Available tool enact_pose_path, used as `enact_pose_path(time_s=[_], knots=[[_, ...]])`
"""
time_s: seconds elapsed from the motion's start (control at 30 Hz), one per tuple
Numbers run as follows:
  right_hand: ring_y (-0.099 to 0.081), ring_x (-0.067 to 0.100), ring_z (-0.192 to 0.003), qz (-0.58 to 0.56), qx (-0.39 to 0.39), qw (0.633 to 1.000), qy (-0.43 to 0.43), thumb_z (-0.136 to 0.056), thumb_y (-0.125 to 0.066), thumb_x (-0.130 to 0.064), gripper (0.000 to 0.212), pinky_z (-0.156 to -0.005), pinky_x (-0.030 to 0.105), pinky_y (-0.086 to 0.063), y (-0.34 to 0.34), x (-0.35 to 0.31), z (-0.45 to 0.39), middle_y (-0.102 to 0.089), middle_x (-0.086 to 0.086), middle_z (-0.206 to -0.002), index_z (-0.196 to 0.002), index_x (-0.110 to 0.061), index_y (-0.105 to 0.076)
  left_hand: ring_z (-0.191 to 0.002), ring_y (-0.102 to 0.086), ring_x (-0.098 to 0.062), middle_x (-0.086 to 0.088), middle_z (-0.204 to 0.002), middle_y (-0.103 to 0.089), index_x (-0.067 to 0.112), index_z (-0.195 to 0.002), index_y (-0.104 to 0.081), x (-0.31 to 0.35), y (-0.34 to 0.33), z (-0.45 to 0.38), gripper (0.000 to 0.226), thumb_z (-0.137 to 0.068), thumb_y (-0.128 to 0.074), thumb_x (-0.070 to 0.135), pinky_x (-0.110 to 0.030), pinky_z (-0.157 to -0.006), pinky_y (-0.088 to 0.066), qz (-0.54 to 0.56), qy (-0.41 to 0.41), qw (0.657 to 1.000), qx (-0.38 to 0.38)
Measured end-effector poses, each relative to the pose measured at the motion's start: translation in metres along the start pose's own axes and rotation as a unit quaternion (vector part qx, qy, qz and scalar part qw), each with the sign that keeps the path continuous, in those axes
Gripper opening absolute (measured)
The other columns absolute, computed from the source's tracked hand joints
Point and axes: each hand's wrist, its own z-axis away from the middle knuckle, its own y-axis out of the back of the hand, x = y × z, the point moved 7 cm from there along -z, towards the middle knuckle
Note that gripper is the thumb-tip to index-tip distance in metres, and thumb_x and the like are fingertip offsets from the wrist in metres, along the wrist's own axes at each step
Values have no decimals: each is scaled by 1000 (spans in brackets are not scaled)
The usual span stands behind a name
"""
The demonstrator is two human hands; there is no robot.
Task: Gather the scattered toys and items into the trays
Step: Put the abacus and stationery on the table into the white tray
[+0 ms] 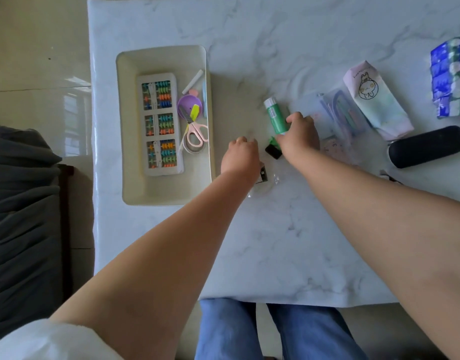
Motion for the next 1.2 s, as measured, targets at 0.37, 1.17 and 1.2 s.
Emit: enact_pose_path(time_s=[0.37,1.17,1.2], knots=[[-60,31,-108,14,-19,1000,-10,-86,-64,-29,39,-86,37,-48,-6,9,-12,-59,11,-121,-119,-11,-55,-110,-51,-29,-8,-116,-57,12,-113,-50,29,-20,-21,54,-80,-65,52,-36,-86,-39,-32,21,997,69],[-61,25,-102,-119,-73,982,124,-87,-60,-36,32,-77,30,-46,12,-144,23,-66,1,-112,-113,-20,-57,-58,-45,-14,-2,-82,-54,8,-113,-45,-66,123,-2,24,-94,-53,21,-25,-44,-24,165,98,959,207],[-61,25,-101,-115,-76,982,129,-86,-61,-39,32,-78,31,-47,8,-151,24,-67,2,-110,-112,-20,-59,-56,-43,-10,-1,-81,-53,9,-110,-45,-75,128,-5,21,-94,-53,19,-25,-43,-23,170,116,957,207]])
